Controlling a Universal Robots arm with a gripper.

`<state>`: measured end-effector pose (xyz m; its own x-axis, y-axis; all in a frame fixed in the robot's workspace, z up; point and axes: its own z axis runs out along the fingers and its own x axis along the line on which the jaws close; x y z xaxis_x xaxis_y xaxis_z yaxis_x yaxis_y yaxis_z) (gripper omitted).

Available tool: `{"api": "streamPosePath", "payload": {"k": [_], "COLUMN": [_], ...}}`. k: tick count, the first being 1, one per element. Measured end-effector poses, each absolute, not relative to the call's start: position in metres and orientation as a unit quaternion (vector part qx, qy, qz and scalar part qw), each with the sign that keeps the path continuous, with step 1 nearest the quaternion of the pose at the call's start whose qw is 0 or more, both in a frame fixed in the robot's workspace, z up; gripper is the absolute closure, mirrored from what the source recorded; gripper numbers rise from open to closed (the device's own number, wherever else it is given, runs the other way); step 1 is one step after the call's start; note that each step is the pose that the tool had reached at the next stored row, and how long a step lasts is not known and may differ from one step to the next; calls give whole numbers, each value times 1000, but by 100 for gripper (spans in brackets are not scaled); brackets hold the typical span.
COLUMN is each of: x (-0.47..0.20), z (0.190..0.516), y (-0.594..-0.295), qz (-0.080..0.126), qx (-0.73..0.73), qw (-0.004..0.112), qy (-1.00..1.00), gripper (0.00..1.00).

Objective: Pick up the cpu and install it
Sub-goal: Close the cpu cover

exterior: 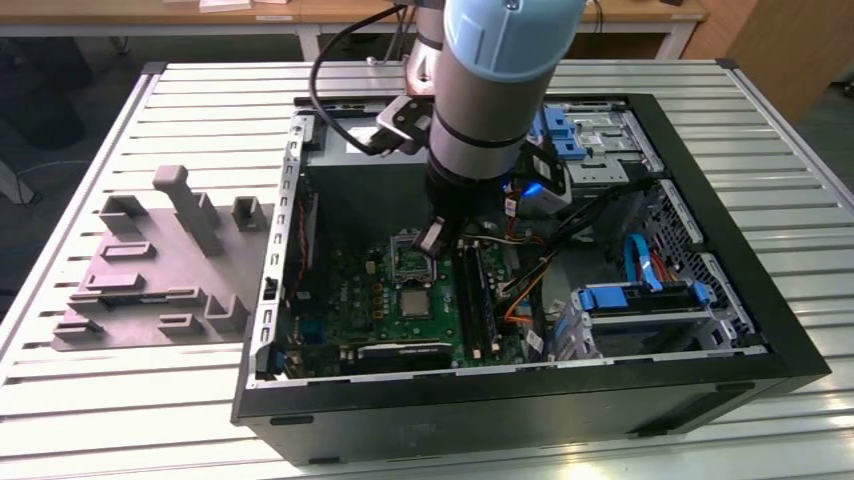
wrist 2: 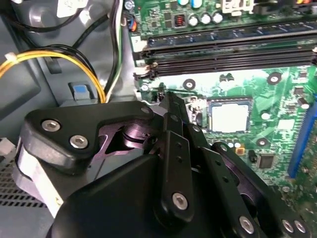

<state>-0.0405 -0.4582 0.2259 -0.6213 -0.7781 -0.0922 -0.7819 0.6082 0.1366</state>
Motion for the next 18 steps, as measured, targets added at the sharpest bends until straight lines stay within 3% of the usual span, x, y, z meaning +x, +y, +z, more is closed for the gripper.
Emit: {"api": "streamPosePath", "payload": {"k": [7,18], "x": [-38,-38], "z": [222,221], "y": [-455,-455], "qz": [106,107], "qx": [-434,-434], "qw": [24,24], "qy": [894,894], "gripper": [89,89]}}
